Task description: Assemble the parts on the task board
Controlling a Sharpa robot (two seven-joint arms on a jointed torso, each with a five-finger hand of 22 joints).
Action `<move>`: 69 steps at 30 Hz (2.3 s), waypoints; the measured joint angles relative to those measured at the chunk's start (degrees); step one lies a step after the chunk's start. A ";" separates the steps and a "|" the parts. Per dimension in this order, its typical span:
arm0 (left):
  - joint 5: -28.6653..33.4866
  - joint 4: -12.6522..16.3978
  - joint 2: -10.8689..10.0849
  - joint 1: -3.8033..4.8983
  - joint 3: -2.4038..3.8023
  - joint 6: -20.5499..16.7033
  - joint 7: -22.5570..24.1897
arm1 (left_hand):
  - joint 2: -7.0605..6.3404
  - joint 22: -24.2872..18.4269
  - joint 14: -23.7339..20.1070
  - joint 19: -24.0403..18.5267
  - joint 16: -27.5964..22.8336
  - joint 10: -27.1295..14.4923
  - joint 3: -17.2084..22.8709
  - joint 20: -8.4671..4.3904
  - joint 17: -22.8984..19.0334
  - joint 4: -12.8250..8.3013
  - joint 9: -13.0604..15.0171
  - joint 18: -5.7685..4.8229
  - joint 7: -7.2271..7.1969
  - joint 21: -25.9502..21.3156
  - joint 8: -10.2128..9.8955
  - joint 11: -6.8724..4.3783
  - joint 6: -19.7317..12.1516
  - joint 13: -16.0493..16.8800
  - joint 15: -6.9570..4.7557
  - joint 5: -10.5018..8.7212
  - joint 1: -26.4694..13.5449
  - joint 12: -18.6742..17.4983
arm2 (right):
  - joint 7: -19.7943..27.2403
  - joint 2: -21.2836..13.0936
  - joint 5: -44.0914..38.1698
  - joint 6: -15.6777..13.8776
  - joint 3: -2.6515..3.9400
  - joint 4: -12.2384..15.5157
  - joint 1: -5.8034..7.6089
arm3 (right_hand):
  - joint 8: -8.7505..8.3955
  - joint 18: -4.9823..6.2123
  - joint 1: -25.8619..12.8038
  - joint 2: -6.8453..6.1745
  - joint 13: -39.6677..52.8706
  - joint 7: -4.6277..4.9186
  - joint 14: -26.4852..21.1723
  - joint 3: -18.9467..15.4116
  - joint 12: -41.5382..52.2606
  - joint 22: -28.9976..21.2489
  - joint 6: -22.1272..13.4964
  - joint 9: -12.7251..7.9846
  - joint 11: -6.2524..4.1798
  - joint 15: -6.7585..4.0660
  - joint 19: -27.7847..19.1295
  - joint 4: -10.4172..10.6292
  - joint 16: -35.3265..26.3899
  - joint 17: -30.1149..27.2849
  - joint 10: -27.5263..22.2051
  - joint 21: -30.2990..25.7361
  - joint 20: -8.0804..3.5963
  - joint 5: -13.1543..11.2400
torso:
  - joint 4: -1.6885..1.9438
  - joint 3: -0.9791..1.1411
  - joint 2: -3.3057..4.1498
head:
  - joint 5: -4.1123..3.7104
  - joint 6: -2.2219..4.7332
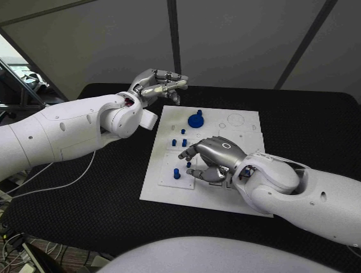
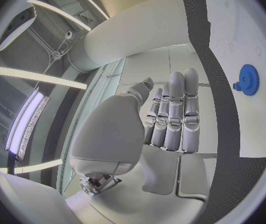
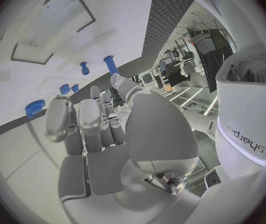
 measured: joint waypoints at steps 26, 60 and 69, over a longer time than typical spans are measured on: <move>0.01 0.54 -1.89 -0.01 -0.72 -0.08 -0.24 | 0.00 -0.05 0.00 0.00 -0.21 0.00 0.00 0.00 -0.05 0.00 0.00 -0.01 0.00 -0.22 0.00 0.00 0.00 0.00 0.00 0.00 0.00 0.00 | -18.76 -23.40 18.45 -0.10 2.47 10.69 -0.16 | 17.90 -3.20 -4.84 0.60 59.46 -2.99 0.41 -23.25 59.02 0.00 2.46 9.37 -4.31 -3.32 7.07 15.34 16.36 22.02 16.67 14.97 -3.01 11.02 | -1.33 -0.01 -0.40 | -7.50 2.01; 0.01 0.80 -2.26 -0.02 -0.74 -0.18 -0.26 | 0.00 -0.12 0.00 0.00 -0.21 0.00 0.00 0.00 -0.17 0.00 0.00 0.00 0.00 -0.22 0.00 0.00 0.00 0.00 0.00 0.00 0.00 0.00 | -28.88 -18.72 13.42 3.89 2.41 10.39 -4.12 | 22.63 -3.17 -5.96 2.52 68.59 -3.32 0.41 -29.20 65.14 0.00 1.46 12.53 -4.64 -3.31 7.07 16.87 17.72 22.00 20.03 15.74 -3.00 12.49 | -1.27 -0.11 -0.35 | -7.66 1.60; 0.02 0.96 -2.43 -0.02 -0.75 -0.19 -0.27 | 0.00 -0.12 0.00 0.00 -0.21 0.00 0.00 0.00 -0.17 0.00 0.00 0.00 0.00 -0.22 0.00 0.00 0.00 0.00 0.00 0.00 0.00 0.00 | -29.06 -17.55 12.26 3.66 2.63 9.81 -4.62 | 23.75 -3.17 -4.00 4.45 69.88 -4.29 0.42 -29.45 65.80 0.00 2.49 13.24 -5.36 -3.73 6.97 16.80 17.96 22.00 20.74 15.74 -3.10 14.16 | -1.27 -0.14 -0.35 | -7.49 1.51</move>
